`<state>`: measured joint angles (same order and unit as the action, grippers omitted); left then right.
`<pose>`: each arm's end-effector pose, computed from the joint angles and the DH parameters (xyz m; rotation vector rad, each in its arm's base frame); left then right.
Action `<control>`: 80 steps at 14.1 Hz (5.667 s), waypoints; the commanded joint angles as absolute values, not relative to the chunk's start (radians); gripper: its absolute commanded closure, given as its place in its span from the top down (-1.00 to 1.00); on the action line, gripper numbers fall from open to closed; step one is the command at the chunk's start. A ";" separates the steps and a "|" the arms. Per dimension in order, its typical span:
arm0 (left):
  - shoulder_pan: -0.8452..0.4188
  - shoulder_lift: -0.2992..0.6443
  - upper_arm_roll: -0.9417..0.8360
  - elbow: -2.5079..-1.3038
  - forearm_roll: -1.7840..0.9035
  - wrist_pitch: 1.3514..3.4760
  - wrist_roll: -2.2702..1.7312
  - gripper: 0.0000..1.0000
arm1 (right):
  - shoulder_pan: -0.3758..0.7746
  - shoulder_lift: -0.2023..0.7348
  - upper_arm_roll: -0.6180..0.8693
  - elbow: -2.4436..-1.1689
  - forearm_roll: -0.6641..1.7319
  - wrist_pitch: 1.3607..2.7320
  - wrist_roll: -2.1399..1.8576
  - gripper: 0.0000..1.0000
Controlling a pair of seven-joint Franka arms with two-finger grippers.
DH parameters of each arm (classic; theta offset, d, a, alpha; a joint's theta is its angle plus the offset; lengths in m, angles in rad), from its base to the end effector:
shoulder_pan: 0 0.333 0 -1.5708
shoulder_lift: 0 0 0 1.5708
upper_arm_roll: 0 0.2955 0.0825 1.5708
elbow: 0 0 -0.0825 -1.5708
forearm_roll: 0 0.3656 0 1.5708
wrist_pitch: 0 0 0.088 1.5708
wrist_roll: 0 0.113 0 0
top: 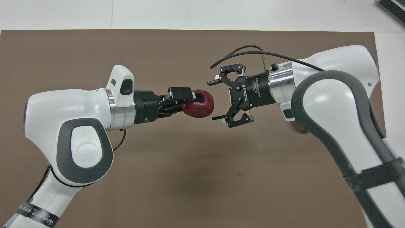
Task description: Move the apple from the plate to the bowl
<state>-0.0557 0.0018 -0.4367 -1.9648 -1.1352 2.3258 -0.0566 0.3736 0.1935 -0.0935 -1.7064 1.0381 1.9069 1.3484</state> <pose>0.5010 -0.2912 0.5005 2.1345 0.2600 0.0552 0.5679 0.2370 0.4901 -1.7588 1.5320 0.8735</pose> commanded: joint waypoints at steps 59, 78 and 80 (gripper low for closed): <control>-0.077 -0.066 0.005 -1.496 -0.008 1.397 0.072 1.00 | 0.038 0.265 -0.097 -1.890 0.032 2.105 -0.218 -1.00; -0.003 -0.066 0.005 -1.499 -0.021 1.408 0.184 1.00 | 0.021 0.321 -0.097 -1.925 0.032 2.180 -0.259 -1.00; -0.005 -0.066 0.002 -1.499 -0.021 1.405 0.184 1.00 | 0.021 0.325 -0.097 -1.925 0.032 2.189 -0.261 -1.00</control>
<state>0.0039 -0.0625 0.0006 -1.4979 -0.0250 1.4152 0.1778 0.0334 0.3210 -0.1068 -1.9176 0.0531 2.1545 -0.2446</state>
